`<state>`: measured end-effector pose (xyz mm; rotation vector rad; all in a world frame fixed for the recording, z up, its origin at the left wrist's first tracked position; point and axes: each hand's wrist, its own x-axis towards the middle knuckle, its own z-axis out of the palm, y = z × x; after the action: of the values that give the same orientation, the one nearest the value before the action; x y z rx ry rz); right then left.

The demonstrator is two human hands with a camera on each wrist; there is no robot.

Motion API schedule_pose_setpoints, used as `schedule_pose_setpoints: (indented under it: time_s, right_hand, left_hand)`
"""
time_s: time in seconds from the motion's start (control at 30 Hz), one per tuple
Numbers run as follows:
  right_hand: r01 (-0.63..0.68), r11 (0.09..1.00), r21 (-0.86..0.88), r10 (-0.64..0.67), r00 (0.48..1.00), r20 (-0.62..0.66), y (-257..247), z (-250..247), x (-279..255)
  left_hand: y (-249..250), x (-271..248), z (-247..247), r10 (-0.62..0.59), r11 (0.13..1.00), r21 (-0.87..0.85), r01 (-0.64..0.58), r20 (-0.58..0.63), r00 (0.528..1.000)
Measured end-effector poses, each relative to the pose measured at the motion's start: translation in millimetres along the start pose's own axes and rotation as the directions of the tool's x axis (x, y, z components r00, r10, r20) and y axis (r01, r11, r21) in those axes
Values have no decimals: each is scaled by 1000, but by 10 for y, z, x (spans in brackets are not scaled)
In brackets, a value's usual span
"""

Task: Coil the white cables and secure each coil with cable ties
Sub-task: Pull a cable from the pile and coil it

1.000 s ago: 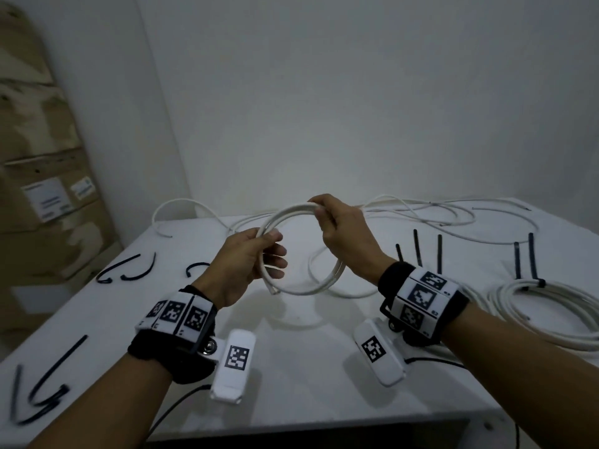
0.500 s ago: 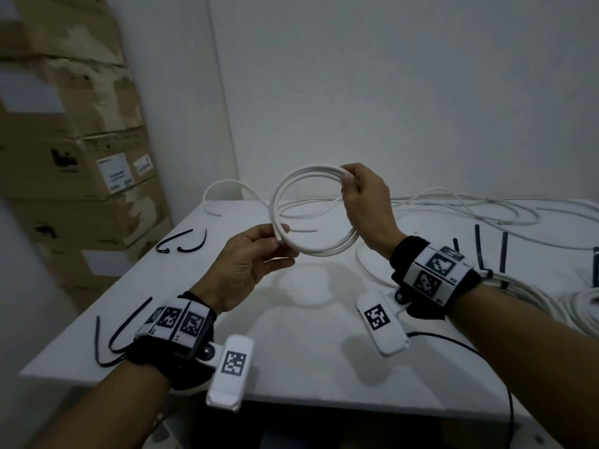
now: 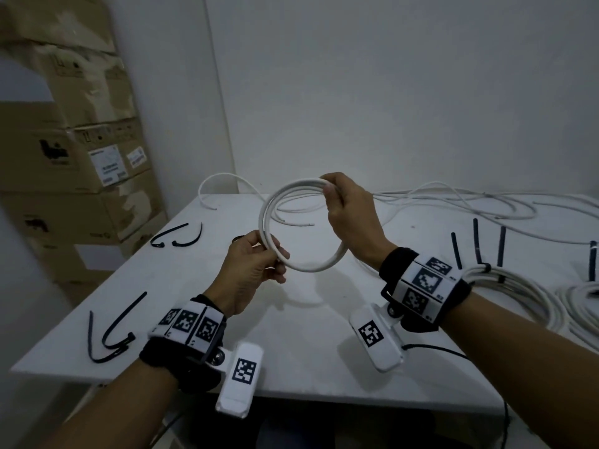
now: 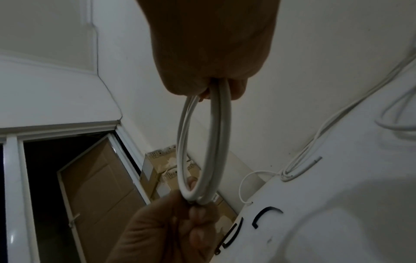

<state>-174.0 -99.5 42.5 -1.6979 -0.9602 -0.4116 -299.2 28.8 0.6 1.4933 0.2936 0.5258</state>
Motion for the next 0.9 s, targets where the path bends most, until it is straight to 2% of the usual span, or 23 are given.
schedule_pose_setpoints:
  time_s: [0.2, 0.33, 0.43, 0.5, 0.53, 0.6, 0.67, 0.73, 0.8, 0.9]
  right_hand:
    - [-11, 999, 31, 9, 998, 65, -25, -29, -1]
    - [-42, 999, 31, 41, 999, 33, 0, -29, -11]
    - [-43, 999, 24, 42, 998, 38, 5, -24, -19]
    - [-23, 1000, 13, 23, 998, 65, -13, -4, -47]
    - [-19, 1000, 15, 18, 997, 78, -24, 15, -66]
    - [-23, 1000, 20, 21, 995, 96, -44, 73, -100]
    - [-16, 1000, 20, 14, 992, 129, -73, 158, -136]
    - [8, 1000, 27, -13, 981, 194, -131, 261, -172]
    - [33, 999, 39, -42, 966, 257, -194, 374, -205]
    - [12, 998, 66, -30, 958, 286, -248, 505, -173]
  left_hand:
    - [-3, -35, 22, -44, 998, -50, 44, 11, 999]
    - [48, -75, 55, -62, 984, -161, 72, 62, 996]
    - [73, -72, 7, -63, 993, -91, 70, 83, 995]
    - [81, -73, -59, -82, 995, -51, 91, 151, 985]
    - [82, -75, -109, -92, 991, -78, 109, 194, 977]
    - [113, -73, -238, -97, 957, -237, 166, 279, 955]
    - [193, -49, -341, -88, 914, -354, 197, 301, 950]
    - [309, -10, -389, -98, 950, -272, 155, 211, 972]
    - [402, 28, -436, -58, 997, -42, 61, 83, 995]
    - [444, 60, -549, 5, 997, 71, -9, 48, 999]
